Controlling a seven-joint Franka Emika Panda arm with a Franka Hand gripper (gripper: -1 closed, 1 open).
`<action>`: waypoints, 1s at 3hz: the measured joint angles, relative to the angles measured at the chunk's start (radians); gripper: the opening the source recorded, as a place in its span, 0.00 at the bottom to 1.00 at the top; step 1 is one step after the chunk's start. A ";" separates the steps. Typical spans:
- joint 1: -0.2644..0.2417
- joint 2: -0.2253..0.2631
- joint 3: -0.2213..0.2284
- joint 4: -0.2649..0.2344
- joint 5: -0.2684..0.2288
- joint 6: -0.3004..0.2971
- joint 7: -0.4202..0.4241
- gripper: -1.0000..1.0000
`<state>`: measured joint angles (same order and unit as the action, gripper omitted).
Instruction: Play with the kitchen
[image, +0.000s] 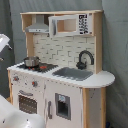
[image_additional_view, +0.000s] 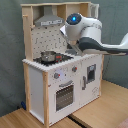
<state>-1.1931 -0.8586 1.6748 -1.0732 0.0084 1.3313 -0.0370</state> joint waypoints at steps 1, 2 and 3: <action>0.055 0.000 0.000 -0.022 -0.091 -0.042 0.025 1.00; 0.115 -0.001 0.000 -0.068 -0.185 -0.057 0.040 1.00; 0.179 -0.002 0.001 -0.134 -0.279 -0.055 0.051 1.00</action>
<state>-1.0146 -0.8608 1.6755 -1.2073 -0.2705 1.2758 0.0145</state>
